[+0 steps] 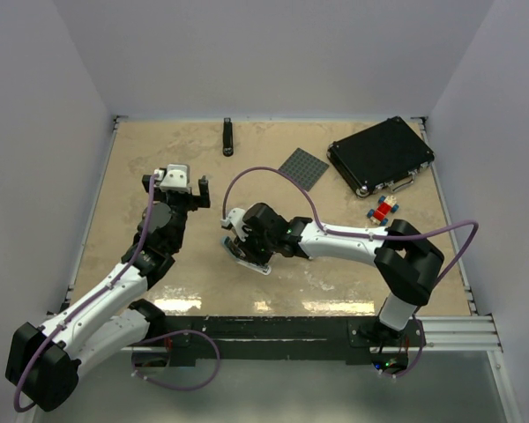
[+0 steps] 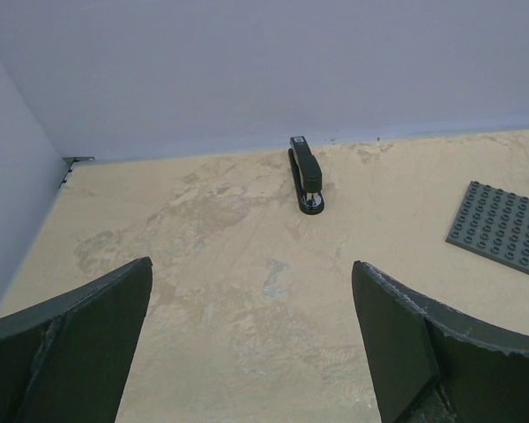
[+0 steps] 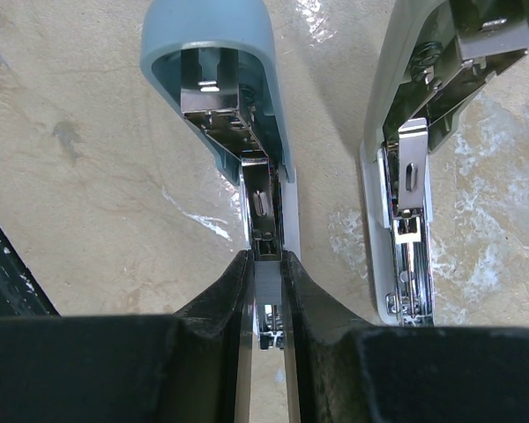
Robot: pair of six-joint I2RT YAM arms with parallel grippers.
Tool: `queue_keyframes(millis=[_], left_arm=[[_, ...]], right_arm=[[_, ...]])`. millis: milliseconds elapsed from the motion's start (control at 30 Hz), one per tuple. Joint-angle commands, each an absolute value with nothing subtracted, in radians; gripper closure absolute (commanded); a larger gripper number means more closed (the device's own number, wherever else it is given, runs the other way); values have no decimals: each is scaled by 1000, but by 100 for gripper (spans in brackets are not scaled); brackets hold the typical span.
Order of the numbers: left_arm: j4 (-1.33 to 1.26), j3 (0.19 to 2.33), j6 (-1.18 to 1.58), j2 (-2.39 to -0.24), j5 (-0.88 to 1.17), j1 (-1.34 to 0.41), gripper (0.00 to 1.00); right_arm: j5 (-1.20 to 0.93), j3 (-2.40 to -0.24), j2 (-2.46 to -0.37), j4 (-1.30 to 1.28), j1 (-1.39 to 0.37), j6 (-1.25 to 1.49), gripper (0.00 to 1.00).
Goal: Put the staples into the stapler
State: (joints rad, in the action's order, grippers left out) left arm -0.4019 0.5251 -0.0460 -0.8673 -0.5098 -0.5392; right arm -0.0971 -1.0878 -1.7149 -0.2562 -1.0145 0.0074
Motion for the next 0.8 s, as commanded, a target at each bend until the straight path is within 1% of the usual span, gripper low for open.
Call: queue_keyframes(millis=[0,500,767], left_arm=[[-446,517,-45,-853,-514,-543,0],[-445,517,-48,-848,-512,-545,0],[-445,517,-48,-848,-512,-543,0]], right_arm=[[-98,-1075,-1721,-229,-1019,20,90],[-89,-1074,-1736,-235,-1020,21,90],[-89,-1143,-1697,-278,-1020,12,90]])
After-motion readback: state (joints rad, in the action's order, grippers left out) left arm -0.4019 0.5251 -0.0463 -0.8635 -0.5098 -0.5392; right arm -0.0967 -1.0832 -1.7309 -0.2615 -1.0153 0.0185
